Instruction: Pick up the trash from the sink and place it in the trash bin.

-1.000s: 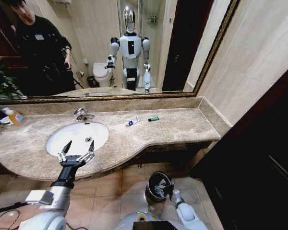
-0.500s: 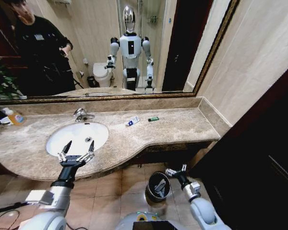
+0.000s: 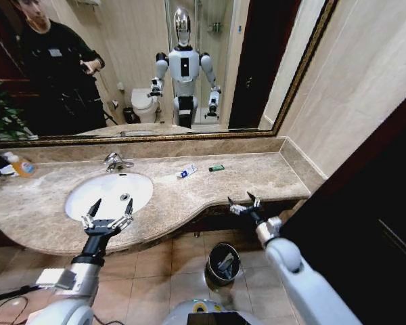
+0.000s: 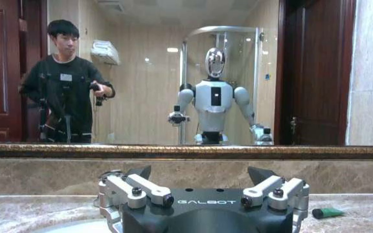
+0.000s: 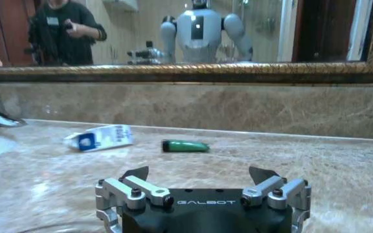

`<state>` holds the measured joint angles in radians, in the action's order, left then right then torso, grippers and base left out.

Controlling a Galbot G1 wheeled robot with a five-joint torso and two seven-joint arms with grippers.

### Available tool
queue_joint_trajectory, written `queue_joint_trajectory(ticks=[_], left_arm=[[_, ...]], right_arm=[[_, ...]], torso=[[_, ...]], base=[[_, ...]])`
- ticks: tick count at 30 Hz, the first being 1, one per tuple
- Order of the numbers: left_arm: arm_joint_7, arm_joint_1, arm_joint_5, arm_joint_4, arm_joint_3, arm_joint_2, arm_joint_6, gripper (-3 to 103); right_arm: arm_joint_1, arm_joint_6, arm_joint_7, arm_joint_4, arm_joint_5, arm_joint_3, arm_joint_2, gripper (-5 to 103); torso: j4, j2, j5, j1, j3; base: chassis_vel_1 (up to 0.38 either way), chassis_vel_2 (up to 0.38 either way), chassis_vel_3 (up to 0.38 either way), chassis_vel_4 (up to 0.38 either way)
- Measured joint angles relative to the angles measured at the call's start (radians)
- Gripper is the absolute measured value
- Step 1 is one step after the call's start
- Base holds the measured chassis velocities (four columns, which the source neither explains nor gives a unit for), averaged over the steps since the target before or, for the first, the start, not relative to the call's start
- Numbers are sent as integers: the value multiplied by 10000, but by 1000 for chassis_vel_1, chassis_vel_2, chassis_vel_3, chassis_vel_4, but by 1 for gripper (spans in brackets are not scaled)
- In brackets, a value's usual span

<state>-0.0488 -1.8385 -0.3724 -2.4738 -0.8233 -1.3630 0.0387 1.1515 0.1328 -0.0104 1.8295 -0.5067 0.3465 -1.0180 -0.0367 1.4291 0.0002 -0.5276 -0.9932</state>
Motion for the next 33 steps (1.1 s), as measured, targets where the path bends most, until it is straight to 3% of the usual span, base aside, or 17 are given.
queue_joint_trajectory(ticks=[6, 10, 13, 18, 29, 31, 33], left_arm=[[0, 0, 0, 0, 0, 0, 0, 100], [0, 0, 0, 0, -1, 0, 0, 100], [0, 0, 0, 0, 0, 0, 0, 100], [0, 0, 0, 0, 0, 0, 0, 100], [0, 0, 0, 0, 0, 0, 0, 100], [0, 0, 0, 0, -1, 0, 0, 100], [0, 0, 0, 0, 0, 0, 0, 100]], right_arm=[[-2074, 466, -632, -1292, -760, -1108, 628, 100], [-3713, 620, -828, -2253, -1249, -2133, 646, 100], [-5466, 590, -1277, -3851, -1395, -3215, 88, 100], [-6680, 321, -1607, -5431, -1397, -4114, -573, 100], [-8107, 278, -1818, -7175, -1433, -4933, -1607, 100], [-8221, 384, -2066, -7363, -1445, -4949, -1662, 100], [-8377, 770, -3145, -7660, -1148, -4642, -1683, 100]], torso=[[0, 0, -1, 0, -1], [-1, 0, -3, 0, -1], [-4, -1, -2, -1, -1], [-3, -1, -1, -1, -2], [-3, -1, -3, 0, 0], [-3, -1, -3, 0, 0], [-3, -1, -1, 0, 0]], base=[[0, 0, 0, 0], [0, 0, 0, 0], [0, 0, 0, 0], [0, 0, 0, 0], [0, 0, 0, 0], [0, 0, 0, 0], [0, 0, 0, 0]])
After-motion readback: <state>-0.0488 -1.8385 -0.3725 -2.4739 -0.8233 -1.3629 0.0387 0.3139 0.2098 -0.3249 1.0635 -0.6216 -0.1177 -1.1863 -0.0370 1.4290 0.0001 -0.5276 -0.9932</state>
